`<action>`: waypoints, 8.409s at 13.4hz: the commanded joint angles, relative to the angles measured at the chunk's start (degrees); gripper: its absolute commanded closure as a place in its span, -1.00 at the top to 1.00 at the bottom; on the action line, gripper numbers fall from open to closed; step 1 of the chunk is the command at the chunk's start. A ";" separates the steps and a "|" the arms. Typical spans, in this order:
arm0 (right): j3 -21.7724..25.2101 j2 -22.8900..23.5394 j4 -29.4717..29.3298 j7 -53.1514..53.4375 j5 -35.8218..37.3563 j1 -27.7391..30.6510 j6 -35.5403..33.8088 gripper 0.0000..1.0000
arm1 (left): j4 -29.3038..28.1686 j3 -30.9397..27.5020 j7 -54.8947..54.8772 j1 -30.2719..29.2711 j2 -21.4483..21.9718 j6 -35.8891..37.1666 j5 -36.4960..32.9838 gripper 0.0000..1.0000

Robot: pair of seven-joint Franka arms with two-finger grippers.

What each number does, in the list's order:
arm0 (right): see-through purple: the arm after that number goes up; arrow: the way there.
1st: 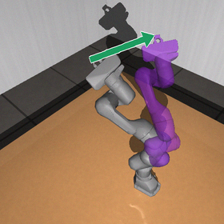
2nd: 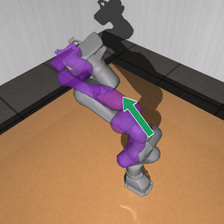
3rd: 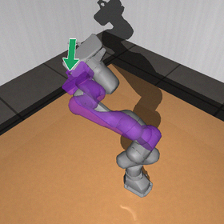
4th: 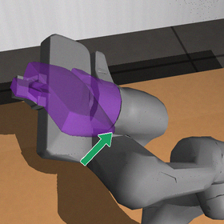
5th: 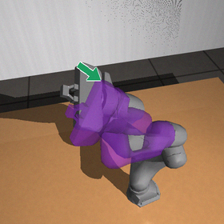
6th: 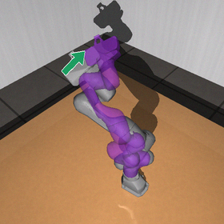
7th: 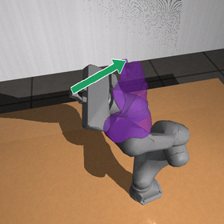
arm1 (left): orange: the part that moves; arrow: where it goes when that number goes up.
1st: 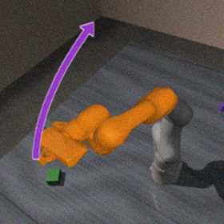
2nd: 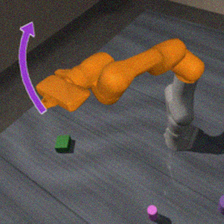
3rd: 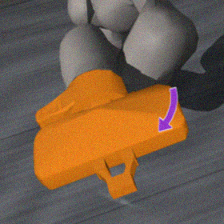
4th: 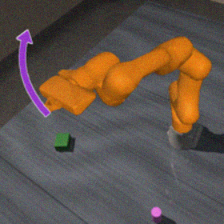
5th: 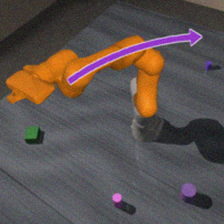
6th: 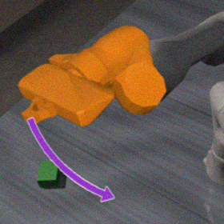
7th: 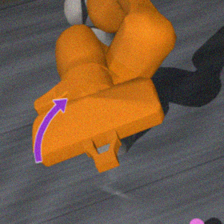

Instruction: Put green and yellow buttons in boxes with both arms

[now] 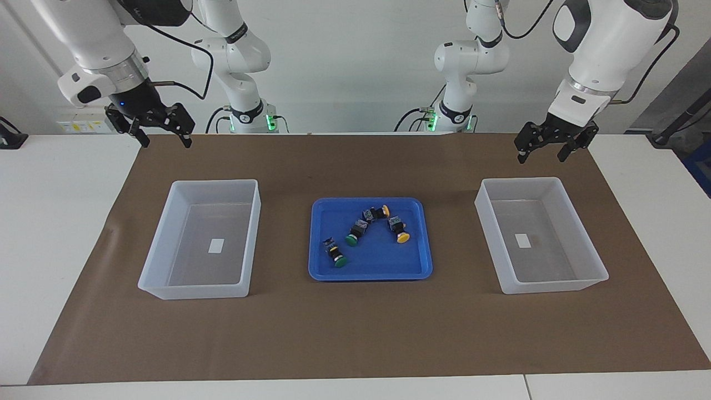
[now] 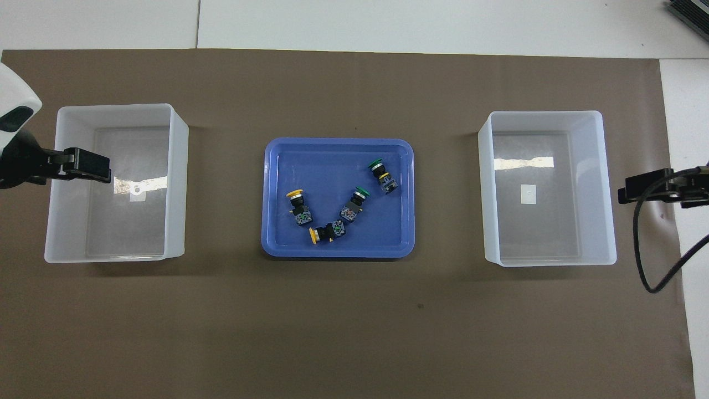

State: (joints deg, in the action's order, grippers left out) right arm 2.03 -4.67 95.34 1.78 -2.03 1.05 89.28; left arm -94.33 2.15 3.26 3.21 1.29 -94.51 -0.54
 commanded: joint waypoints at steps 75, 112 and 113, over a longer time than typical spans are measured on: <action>0.43 16.46 7.14 -6.35 -6.41 -16.46 37.30 -1.00 | -12.86 0.67 -7.65 -6.03 -13.59 -27.72 3.26 1.00; -0.36 11.00 17.33 26.04 -4.56 -16.95 36.66 1.00 | -33.73 0.84 124.80 31.94 -14.20 -64.56 3.26 1.00; -0.36 11.17 17.33 29.47 -4.73 -18.01 36.75 1.00 | -33.72 0.76 124.80 31.94 -14.73 -65.01 3.26 1.00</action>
State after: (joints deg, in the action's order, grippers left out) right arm 1.64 7.12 112.25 25.59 -6.93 -15.90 126.43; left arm -127.79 4.07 127.25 33.77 -12.27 -157.46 2.24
